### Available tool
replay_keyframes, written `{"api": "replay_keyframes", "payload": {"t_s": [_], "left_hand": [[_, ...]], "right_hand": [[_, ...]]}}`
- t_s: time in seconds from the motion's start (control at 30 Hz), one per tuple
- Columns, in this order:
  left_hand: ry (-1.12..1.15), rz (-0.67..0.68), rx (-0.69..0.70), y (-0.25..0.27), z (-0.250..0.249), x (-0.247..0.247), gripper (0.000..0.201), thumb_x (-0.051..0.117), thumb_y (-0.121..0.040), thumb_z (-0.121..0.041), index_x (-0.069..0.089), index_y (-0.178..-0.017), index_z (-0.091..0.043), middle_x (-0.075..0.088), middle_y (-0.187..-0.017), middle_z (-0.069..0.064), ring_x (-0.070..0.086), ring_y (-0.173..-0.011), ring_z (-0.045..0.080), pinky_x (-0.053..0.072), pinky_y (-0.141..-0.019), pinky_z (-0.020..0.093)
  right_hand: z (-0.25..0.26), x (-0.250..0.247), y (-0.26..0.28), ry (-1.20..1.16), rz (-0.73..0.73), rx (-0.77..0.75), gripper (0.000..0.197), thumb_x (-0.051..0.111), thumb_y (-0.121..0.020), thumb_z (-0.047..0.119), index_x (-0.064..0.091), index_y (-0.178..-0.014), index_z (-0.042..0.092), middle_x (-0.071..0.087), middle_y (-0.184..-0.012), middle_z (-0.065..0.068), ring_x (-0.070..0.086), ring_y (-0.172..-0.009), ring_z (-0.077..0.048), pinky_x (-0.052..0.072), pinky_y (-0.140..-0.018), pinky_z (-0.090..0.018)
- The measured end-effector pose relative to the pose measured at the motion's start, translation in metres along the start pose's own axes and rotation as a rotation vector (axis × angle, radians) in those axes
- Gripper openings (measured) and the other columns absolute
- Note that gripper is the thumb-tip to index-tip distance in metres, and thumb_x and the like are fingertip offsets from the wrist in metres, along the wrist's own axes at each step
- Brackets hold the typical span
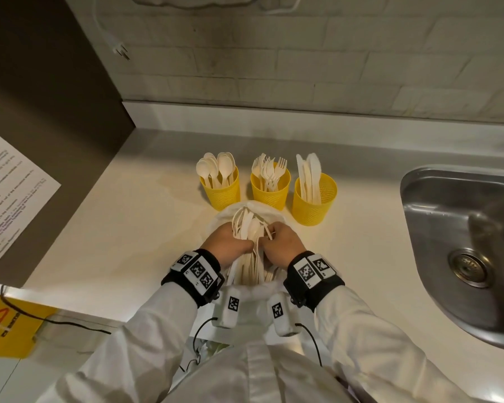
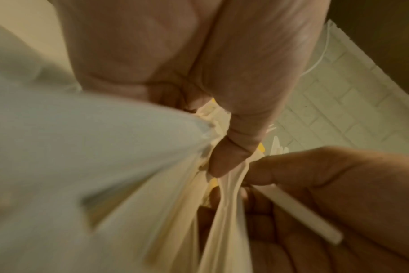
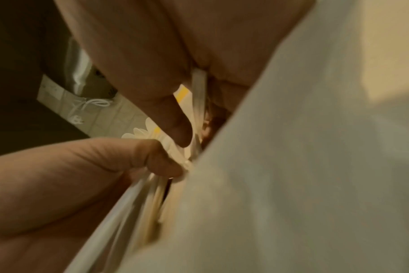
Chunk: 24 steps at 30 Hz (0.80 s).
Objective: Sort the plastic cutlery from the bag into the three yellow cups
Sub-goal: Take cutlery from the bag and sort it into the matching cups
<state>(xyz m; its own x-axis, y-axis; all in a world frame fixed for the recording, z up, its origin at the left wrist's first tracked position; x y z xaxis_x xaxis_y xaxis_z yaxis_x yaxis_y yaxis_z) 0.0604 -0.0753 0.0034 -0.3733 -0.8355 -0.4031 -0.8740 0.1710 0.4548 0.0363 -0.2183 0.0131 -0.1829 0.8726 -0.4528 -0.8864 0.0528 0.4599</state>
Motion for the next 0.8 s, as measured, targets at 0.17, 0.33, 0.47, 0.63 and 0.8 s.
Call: {"api": "replay_keyframes", "payload": {"t_s": [0.17,0.33,0.47,0.63,0.8], "left_hand": [[0.05,0.223,0.057,0.002,-0.01,0.011,0.05,0.073,-0.071,-0.002,0.069,-0.121,-0.006,0.072,-0.117,0.022,0.07,-0.109,0.029,0.054,-0.099,0.05],[0.005,0.205,0.136,-0.006,-0.004,0.013,0.052,0.085,-0.068,-0.012,0.071,-0.116,-0.021,0.078,-0.107,0.003,0.073,-0.103,0.019,0.061,-0.09,0.046],[0.064,0.146,0.153,-0.006,-0.004,0.008,0.052,0.075,-0.078,0.009,0.069,-0.121,-0.019,0.077,-0.111,0.0,0.071,-0.1,0.004,0.054,-0.081,0.021],[0.09,0.114,0.116,-0.003,-0.006,0.005,0.034,0.072,-0.09,-0.005,0.068,-0.115,-0.027,0.075,-0.104,-0.01,0.069,-0.098,0.003,0.05,-0.081,0.018],[0.007,0.049,0.126,-0.006,-0.004,0.004,0.021,0.07,-0.097,-0.03,0.066,-0.117,-0.026,0.073,-0.105,-0.01,0.067,-0.101,0.009,0.047,-0.082,0.022]], "right_hand": [[-0.001,0.0,-0.002,-0.022,0.01,0.019,0.02,0.049,-0.093,0.017,0.063,-0.082,0.008,0.065,-0.075,-0.009,0.062,-0.071,-0.027,0.053,-0.072,-0.035],[-0.006,0.0,-0.002,-0.089,0.021,0.041,0.013,0.054,-0.088,0.007,0.062,-0.078,0.01,0.067,-0.06,-0.011,0.068,-0.057,-0.029,0.061,-0.066,-0.041],[-0.009,0.001,0.002,-0.186,0.063,0.075,0.013,0.058,-0.092,0.001,0.062,-0.081,0.007,0.065,-0.063,-0.019,0.066,-0.056,-0.03,0.06,-0.055,-0.037],[-0.016,0.003,0.001,-0.215,0.077,0.128,0.01,0.061,-0.091,-0.002,0.062,-0.086,0.006,0.07,-0.071,-0.022,0.072,-0.061,-0.031,0.065,-0.063,-0.041],[-0.016,0.011,0.006,-0.268,0.216,0.155,0.018,0.063,-0.089,-0.011,0.057,-0.087,0.006,0.066,-0.078,-0.028,0.069,-0.064,-0.032,0.063,-0.063,-0.039]]}}
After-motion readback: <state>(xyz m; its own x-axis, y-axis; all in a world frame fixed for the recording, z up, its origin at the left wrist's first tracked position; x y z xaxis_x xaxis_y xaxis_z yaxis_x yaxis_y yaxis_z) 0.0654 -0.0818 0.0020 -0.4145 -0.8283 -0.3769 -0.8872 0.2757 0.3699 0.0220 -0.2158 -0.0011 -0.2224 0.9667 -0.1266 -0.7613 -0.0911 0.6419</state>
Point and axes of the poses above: each hand's wrist, its own y-axis away from the middle knuckle, its own x-axis out of the palm, z = x × y, the point moved 7 cm from there along -y, towards the middle knuckle
